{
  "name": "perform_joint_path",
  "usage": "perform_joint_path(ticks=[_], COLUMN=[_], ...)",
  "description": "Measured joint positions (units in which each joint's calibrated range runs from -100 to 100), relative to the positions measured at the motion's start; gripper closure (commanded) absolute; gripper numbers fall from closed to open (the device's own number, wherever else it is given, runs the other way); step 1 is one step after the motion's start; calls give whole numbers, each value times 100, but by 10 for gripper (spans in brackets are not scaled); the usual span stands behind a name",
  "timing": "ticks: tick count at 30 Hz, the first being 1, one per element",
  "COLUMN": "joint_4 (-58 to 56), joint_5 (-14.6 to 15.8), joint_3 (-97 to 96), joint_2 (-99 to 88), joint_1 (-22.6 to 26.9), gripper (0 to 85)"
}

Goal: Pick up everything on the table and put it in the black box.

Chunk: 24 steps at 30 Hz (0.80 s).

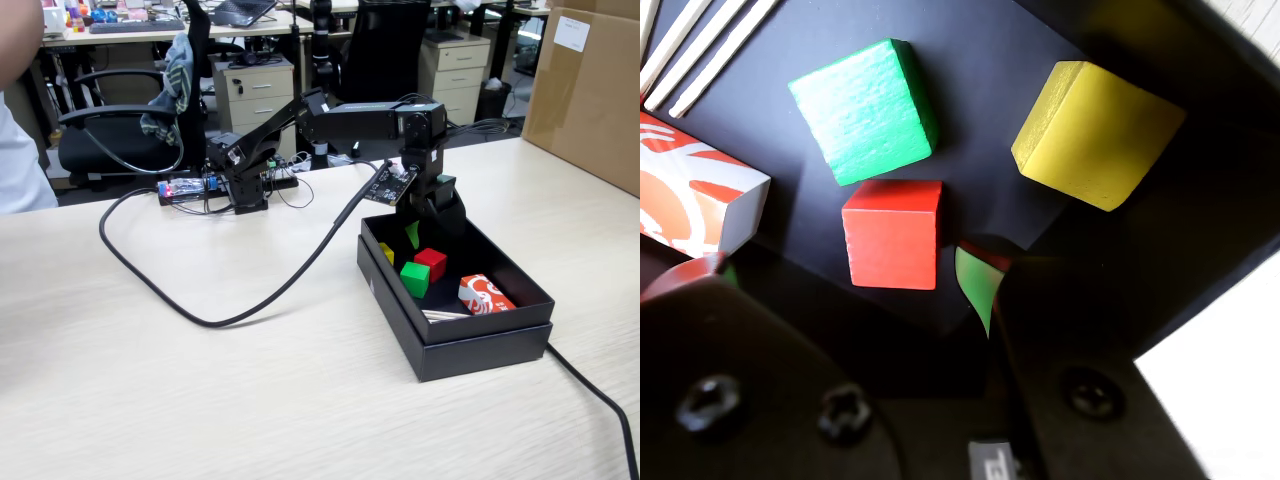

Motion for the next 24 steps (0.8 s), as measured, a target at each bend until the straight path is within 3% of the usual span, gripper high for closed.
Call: perform_joint_path(ticks=[5, 10, 15, 24], joint_4=[-8, -8, 170, 1185], joint_5=[5, 0, -39, -474], joint_3=[-27, -675, -2748, -6892], joint_2=[-686, -2654, -4971, -9023], joint_1=[-44, -298, -835, -1768], gripper=[387, 387, 366, 343])
